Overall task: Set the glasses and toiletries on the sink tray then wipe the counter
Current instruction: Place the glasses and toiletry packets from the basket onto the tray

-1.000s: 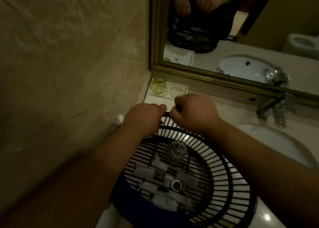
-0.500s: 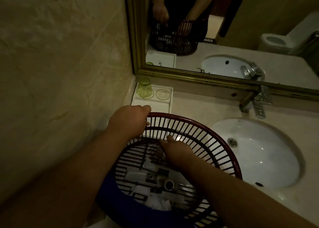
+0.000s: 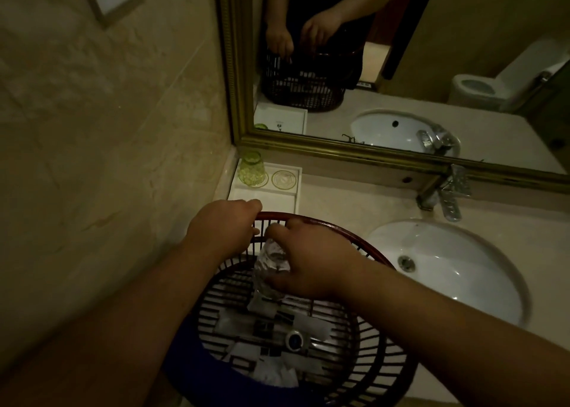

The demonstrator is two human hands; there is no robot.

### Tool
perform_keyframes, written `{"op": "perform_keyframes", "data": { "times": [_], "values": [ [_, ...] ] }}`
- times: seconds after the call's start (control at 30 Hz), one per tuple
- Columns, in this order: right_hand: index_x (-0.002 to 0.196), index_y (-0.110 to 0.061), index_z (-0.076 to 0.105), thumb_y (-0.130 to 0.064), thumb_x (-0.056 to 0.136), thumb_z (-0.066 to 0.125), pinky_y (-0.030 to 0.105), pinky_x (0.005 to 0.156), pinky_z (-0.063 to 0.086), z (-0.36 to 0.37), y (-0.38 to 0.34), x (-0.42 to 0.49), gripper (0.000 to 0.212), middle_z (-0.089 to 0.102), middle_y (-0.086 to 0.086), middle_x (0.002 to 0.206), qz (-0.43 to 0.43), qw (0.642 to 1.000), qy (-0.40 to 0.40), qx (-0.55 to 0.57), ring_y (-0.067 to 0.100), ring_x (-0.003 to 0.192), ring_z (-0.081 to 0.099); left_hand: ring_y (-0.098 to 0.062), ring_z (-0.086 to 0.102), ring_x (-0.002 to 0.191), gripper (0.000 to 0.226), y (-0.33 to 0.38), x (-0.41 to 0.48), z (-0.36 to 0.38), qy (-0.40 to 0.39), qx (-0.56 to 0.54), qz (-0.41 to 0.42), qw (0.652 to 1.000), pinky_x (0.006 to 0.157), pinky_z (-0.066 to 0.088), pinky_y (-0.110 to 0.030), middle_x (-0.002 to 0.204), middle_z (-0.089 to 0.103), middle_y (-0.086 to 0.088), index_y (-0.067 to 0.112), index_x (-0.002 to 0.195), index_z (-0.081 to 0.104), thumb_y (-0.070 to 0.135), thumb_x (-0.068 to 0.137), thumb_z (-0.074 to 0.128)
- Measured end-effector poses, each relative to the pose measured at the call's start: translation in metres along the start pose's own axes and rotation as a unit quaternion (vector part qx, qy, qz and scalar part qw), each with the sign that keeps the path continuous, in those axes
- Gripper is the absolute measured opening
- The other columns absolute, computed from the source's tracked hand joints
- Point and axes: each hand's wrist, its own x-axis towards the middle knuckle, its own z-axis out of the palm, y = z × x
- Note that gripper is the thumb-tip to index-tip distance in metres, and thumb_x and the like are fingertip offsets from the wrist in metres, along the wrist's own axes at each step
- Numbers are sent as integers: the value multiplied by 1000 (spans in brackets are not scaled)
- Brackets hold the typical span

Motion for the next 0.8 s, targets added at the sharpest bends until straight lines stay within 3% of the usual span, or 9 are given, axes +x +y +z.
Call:
{"op": "perform_keyframes", "data": {
  "times": [0.17, 0.27, 0.37, 0.43, 0.5, 0.63, 0.8],
  "values": [
    [130, -38, 49, -68, 76, 66, 33, 68, 55, -62, -4, 12, 64, 59, -4, 106, -7, 996, 90, -13, 18, 88, 62, -27, 67, 67, 16, -2, -3, -3, 4, -45, 6, 999, 55, 53, -35, 78, 67, 0, 26, 92, 58, 37, 83, 66],
    [132, -37, 50, -69, 76, 66, 31, 70, 50, -85, 6, 31, 67, 61, -4, 115, -8, 991, 134, -22, 17, 95, 61, -22, 63, 55, 23, -3, -4, 1, 38, -41, -1, 998, 47, 39, -26, 65, 61, 4, 23, 85, 66, 35, 73, 82],
    [133, -34, 52, -66, 75, 67, 31, 68, 49, -94, 22, 60, 68, 58, -1, 114, 3, 986, 162, -26, 19, 92, 61, -21, 62, 66, 25, -4, 0, 3, -22, -16, -6, 1000, 53, 37, -29, 78, 63, 3, 27, 102, 58, 43, 85, 69],
    [133, -32, 52, -63, 75, 70, 28, 62, 42, -89, 35, 82, 68, 55, -1, 108, 13, 983, 179, -33, 17, 84, 55, -21, 62, 66, 25, -5, 2, 5, -22, -3, 4, 1000, 51, 35, -29, 79, 63, 2, 26, 99, 53, 42, 87, 68],
    [135, -31, 49, -59, 76, 73, 28, 64, 38, -80, 49, 106, 70, 56, 3, 113, 27, 984, 170, -37, 16, 83, 50, -21, 63, 65, 27, -4, 0, 5, -11, 0, 2, 1000, 50, 35, -29, 77, 62, 3, 27, 93, 50, 41, 85, 71],
    [139, -28, 48, -54, 76, 77, 32, 73, 47, -49, 81, 155, 74, 59, 8, 122, 56, 990, 122, -37, 26, 99, 62, -22, 63, 65, 28, -3, -3, 3, -12, -3, 3, 1000, 51, 37, -30, 76, 62, 3, 27, 90, 47, 40, 84, 71],
    [138, -25, 50, -48, 75, 81, 34, 80, 50, 3, 123, 208, 74, 63, 11, 127, 94, 993, 60, -30, 31, 109, 63, -24, 60, 59, 31, -2, -6, 0, 4, -13, 20, 1000, 47, 35, -30, 73, 60, 1, 26, 87, 45, 36, 80, 73]
  ]
}}
